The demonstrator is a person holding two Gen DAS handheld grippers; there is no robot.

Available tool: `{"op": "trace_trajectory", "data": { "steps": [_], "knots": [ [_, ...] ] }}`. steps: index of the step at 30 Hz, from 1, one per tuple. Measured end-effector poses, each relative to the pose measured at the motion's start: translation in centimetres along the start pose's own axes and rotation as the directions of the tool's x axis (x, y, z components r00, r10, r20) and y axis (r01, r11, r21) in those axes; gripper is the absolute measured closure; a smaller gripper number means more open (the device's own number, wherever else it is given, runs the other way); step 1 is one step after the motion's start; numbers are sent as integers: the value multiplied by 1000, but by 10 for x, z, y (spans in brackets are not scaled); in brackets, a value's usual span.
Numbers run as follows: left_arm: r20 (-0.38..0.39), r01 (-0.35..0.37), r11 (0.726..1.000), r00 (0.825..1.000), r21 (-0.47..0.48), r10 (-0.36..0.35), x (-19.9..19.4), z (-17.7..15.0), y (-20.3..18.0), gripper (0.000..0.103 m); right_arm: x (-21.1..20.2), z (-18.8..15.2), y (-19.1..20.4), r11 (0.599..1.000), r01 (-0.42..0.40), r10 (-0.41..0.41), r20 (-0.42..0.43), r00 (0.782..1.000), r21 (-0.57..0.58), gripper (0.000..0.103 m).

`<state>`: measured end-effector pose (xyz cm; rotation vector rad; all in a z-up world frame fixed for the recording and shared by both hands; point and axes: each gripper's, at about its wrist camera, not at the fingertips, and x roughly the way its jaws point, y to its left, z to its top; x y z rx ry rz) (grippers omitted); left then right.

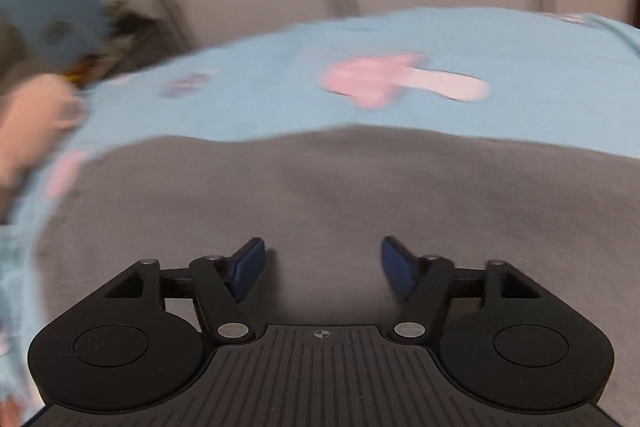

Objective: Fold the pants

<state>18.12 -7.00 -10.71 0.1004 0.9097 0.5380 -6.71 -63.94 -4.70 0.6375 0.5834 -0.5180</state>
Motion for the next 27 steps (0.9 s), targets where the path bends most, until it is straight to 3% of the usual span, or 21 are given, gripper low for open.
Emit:
{"op": "trace_trajectory", "data": {
  "steps": [2,3,5,7,9,12,14,16,19,23,27],
  "knots": [
    [-2,141,988,990,-64,-142,-17,-2,13,28,-1,1,-16,995,-38,40,-17,999,95,22],
    [-2,230,966,973,-114,-232,-28,-7,21,22,0,1,-25,988,-63,67,-28,997,140,22],
    [9,334,926,941,-176,-338,-45,-20,29,16,2,1,-39,971,-110,116,-16,993,210,22],
    [17,385,901,921,-199,-389,-63,-39,33,6,6,4,-48,950,-148,154,1,988,274,22],
    [23,412,890,909,-193,-416,-77,-53,26,6,12,8,-55,927,-177,180,22,983,330,22],
    [-8,455,886,889,-88,-457,-84,-60,1,6,23,14,-57,916,-192,195,27,980,352,36],
    [-25,420,907,907,-46,-421,-82,-58,-7,6,31,16,-57,914,-198,202,28,979,353,50],
    [-31,386,921,921,-59,-388,-77,-58,-9,6,38,18,-57,911,-203,206,31,978,359,50],
    [-40,387,915,918,-110,-393,-73,-59,-2,6,43,24,-55,905,-229,230,40,972,359,52],
    [-54,382,913,918,-143,-393,-64,-58,3,6,54,29,-48,910,-244,254,15,967,336,63],
    [-62,383,914,917,-133,-393,-63,-59,2,6,62,34,-42,920,-244,253,12,967,306,63]
  ]
}}
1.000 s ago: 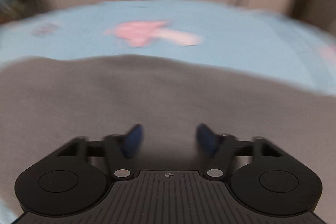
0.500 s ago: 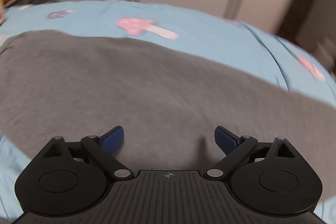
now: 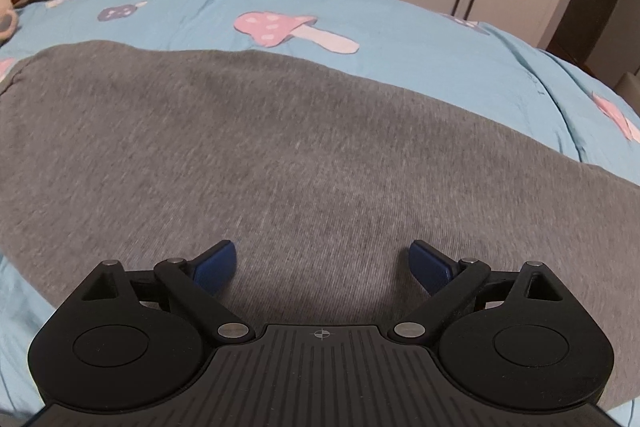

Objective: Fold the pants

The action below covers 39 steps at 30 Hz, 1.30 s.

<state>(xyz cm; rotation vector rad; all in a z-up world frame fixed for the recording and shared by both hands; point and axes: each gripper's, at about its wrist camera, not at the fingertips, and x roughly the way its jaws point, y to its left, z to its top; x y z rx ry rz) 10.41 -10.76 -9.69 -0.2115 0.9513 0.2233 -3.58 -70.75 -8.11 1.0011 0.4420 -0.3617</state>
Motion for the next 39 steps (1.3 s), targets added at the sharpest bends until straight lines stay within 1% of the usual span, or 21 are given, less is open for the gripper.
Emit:
{"op": "trace_trajectory", "data": {
  "steps": [4,6,7,8,12,15,18,21,23,24,26,28,29,31,33,34,35,36,37,38,39],
  "knots": [
    [-18,-10,1000,1000,5,10,3,1,-2,6,7,2,9,1000,21,-21,-10,1000,-21,63],
    [-24,-16,1000,1000,-1,16,4,1,-1,6,7,1,13,998,42,-42,-9,999,-57,74],
    [-26,-16,1000,1000,-4,16,5,2,0,6,7,0,15,995,59,-60,-13,998,-74,89],
    [-27,-15,1000,1000,-8,15,5,2,1,6,8,0,15,995,64,-66,-18,998,-82,91],
    [-31,-14,1000,999,-13,13,4,1,2,6,6,-3,17,993,74,-76,-13,997,-92,93],
    [-33,-12,1000,999,-22,11,4,2,4,6,10,-3,18,990,89,-93,-30,995,-113,89],
    [-21,3,998,1000,-64,-4,0,3,12,6,10,-1,26,982,120,-127,-39,991,-144,90],
    [-9,29,992,1000,-121,-30,-9,3,24,6,4,3,53,964,153,-162,-24,987,-216,94],
    [0,50,987,999,-151,-51,-19,3,34,6,-8,2,90,944,124,-126,16,992,-306,95],
    [10,63,984,998,-169,-62,-27,3,41,6,-16,-2,116,918,112,-105,38,994,-382,95],
    [57,98,976,994,-197,-88,-45,3,56,6,-34,-22,177,830,51,-20,61,998,-555,95],
    [110,113,969,990,-218,-91,-64,2,74,6,-52,-59,234,717,-65,99,9,995,-694,94],
    [132,116,967,987,-226,-88,-72,3,84,6,-60,-85,261,642,-138,161,-44,986,-754,94],
    [159,115,963,984,-243,-77,-85,4,103,6,-70,-140,297,515,-265,229,-167,959,-815,94],
    [181,122,959,981,-256,-76,-94,3,123,6,-69,-204,316,402,-400,232,-330,915,-824,94],
    [180,122,959,981,-256,-77,-96,3,131,6,-65,-236,316,351,-445,220,-390,894,-824,94],
    [176,120,959,981,-256,-76,-96,2,138,6,-59,-263,313,321,-479,188,-440,878,-817,94],
    [169,118,960,983,-254,-76,-95,0,144,6,-46,-292,306,309,-508,125,-495,860,-804,93],
    [160,119,962,984,-247,-81,-93,-2,149,6,-33,-312,298,315,-525,59,-536,842,-791,91],
    [144,120,965,986,-235,-88,-89,-3,152,6,-14,-332,288,336,-546,-41,-591,806,-768,89],
    [132,126,967,986,-223,-98,-85,-4,153,6,-1,-342,279,375,-544,-116,-620,776,-751,85]
  ]
}}
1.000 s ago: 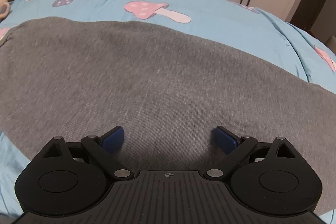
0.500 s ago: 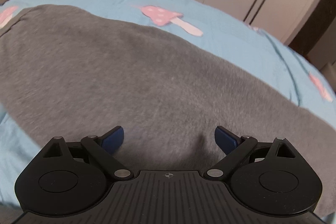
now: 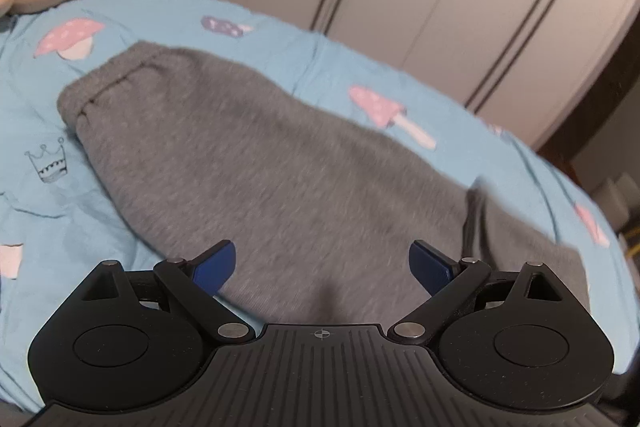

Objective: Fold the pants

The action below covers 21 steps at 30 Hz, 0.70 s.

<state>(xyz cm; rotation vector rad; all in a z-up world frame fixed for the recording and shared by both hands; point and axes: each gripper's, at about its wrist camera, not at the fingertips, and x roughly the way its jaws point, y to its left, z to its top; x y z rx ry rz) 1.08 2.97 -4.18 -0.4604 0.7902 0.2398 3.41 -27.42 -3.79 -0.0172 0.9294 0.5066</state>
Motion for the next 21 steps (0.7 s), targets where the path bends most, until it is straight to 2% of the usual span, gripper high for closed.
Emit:
{"op": "trace_trajectory", "data": {
  "steps": [1,3,5,7,9,11,13,14,16,17,18,20,21],
  "knots": [
    [-12,13,1000,1000,13,-13,4,0,-1,6,0,-5,-5,999,-14,13,20,1000,44,84],
    [-52,48,998,998,31,-47,14,-1,-11,6,-25,-6,-24,983,-85,70,94,993,161,70],
    [-107,131,990,986,53,-125,25,0,-28,6,-57,-13,-47,944,-151,91,209,974,294,39],
    [-166,225,971,964,82,-210,38,1,-51,6,-88,-26,-72,904,-174,53,300,952,390,25],
    [-216,254,962,949,97,-229,54,0,-74,6,-109,-42,-97,877,-142,-23,335,942,459,24],
    [-254,257,957,942,132,-218,72,-3,-95,6,-125,-66,-119,833,-85,-114,320,941,547,22],
    [-292,256,955,934,149,-204,89,-6,-109,6,-131,-90,-134,758,-66,-171,296,940,648,21],
    [-318,268,953,924,142,-212,97,-7,-113,6,-135,-102,-146,709,-70,-186,283,941,702,21],
    [-370,296,948,899,115,-236,110,-13,-120,18,-135,-113,-159,643,-103,-188,286,940,759,21],
    [-374,291,949,899,124,-227,113,-14,-122,18,-133,-114,-163,627,-122,-179,296,938,769,21],
    [-365,280,949,906,141,-213,115,-16,-122,22,-131,-112,-165,622,-134,-174,303,937,771,21],
    [-348,282,944,914,169,-210,115,-17,-126,30,-121,-104,-165,639,-139,-159,306,939,757,21],
    [-349,282,943,914,175,-209,117,-17,-128,41,-117,-101,-165,647,-129,-159,299,941,751,20]
  ]
}}
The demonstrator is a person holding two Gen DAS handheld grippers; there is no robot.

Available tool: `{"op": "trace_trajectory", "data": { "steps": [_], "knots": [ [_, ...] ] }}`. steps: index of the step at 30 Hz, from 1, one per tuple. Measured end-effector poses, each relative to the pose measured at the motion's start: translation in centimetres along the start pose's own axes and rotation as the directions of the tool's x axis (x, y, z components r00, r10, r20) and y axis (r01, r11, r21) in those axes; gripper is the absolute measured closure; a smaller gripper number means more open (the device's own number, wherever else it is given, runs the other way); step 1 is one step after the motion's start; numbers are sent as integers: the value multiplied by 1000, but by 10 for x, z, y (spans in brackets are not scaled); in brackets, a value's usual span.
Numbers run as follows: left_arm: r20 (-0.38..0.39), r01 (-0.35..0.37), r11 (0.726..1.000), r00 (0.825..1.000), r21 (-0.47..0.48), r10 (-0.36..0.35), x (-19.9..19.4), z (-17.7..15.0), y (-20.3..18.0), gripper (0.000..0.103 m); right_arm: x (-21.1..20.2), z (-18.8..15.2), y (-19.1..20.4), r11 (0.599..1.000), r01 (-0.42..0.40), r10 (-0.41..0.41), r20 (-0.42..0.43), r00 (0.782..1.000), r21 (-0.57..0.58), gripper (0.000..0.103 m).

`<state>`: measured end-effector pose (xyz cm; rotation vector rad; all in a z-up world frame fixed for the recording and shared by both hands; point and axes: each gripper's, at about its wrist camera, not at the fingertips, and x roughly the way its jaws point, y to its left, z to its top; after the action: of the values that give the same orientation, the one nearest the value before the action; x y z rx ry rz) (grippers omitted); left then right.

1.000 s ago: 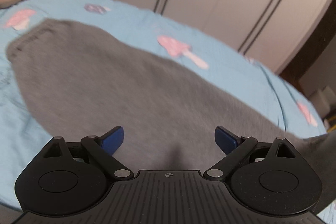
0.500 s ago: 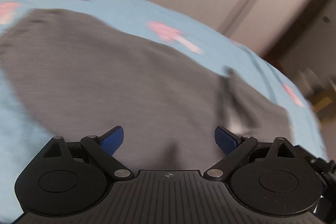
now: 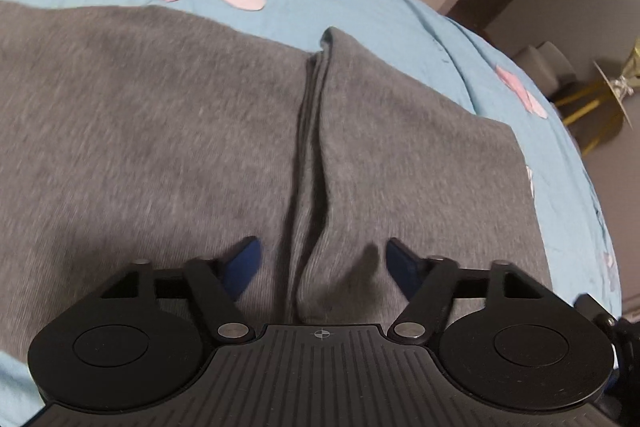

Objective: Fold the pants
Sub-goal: 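Open the right tool to release the folded fabric, then pinch the crease of the folded pants with the left tool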

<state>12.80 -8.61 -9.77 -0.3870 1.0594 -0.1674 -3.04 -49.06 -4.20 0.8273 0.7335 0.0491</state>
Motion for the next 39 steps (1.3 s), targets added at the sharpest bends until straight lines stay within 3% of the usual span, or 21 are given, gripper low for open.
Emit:
{"op": "trace_trajectory", "data": {
  "steps": [1,3,6,10,12,13,15,17,18,23,25,28,30,31,32,34,35,37,38,39],
  "knots": [
    [2,-13,1000,1000,4,13,1,0,-2,54,4,-1,1,1000,9,-9,-5,1000,-15,19],
    [14,-17,1000,1000,24,17,0,0,-6,69,-2,-6,-6,1000,15,-15,-18,1000,-23,19],
    [51,-22,999,998,42,20,-3,-2,-11,82,3,-3,-12,1000,21,-21,-32,999,17,19],
    [100,63,998,993,2,-63,-11,-1,-4,85,-1,0,-16,999,13,-13,-9,1000,42,19],
    [81,46,999,996,7,-46,-4,2,-6,82,-3,0,-14,999,4,-3,-5,1000,37,18],
    [61,30,999,998,9,-31,2,3,-6,70,-2,-1,-13,1000,3,-3,-8,1000,29,18],
    [25,16,1000,1000,-12,-16,11,5,-4,70,0,-2,-9,1000,16,-15,-22,1000,3,18],
    [35,31,999,999,-22,-30,11,8,-3,72,5,-4,-4,999,41,-42,-31,999,-35,18],
    [43,38,999,998,-25,-37,10,8,-2,82,6,-5,-2,997,55,-57,-33,998,-54,18],
    [103,59,997,993,-40,-55,-5,3,1,87,12,-10,3,987,104,-109,-38,993,-120,18],
    [200,38,999,979,7,-39,-24,0,-8,88,12,-10,4,985,109,-114,-31,993,-131,18],
    [361,-20,994,932,110,-21,-59,-13,-22,88,7,-10,5,983,112,-113,4,994,-144,17],
    [404,-34,991,915,133,-22,-76,-21,-19,88,4,-8,6,984,100,-97,24,995,-148,17],
    [388,-36,991,922,128,-17,-77,-22,-12,87,3,-8,7,985,87,-84,25,996,-150,16],
    [341,-38,994,940,106,0,-72,-21,-3,87,4,-9,8,985,75,-73,20,997,-155,16],
    [143,-37,999,989,-36,41,-47,-14,26,82,9,-10,12,980,79,-82,-6,997,-183,15],
    [41,-35,989,998,-140,41,-34,-11,44,81,14,-12,15,974,93,-101,-29,994,-205,14],
    [32,41,965,999,-261,-34,-32,-8,67,71,24,-15,17,962,135,-154,-67,986,-237,14],
    [53,46,960,998,-277,-32,-37,-6,71,66,27,-16,17,957,147,-168,-66,984,-249,14],
    [82,25,966,997,-259,-4,-43,-1,69,48,25,-16,19,956,144,-163,-54,985,-254,14]
  ]
}}
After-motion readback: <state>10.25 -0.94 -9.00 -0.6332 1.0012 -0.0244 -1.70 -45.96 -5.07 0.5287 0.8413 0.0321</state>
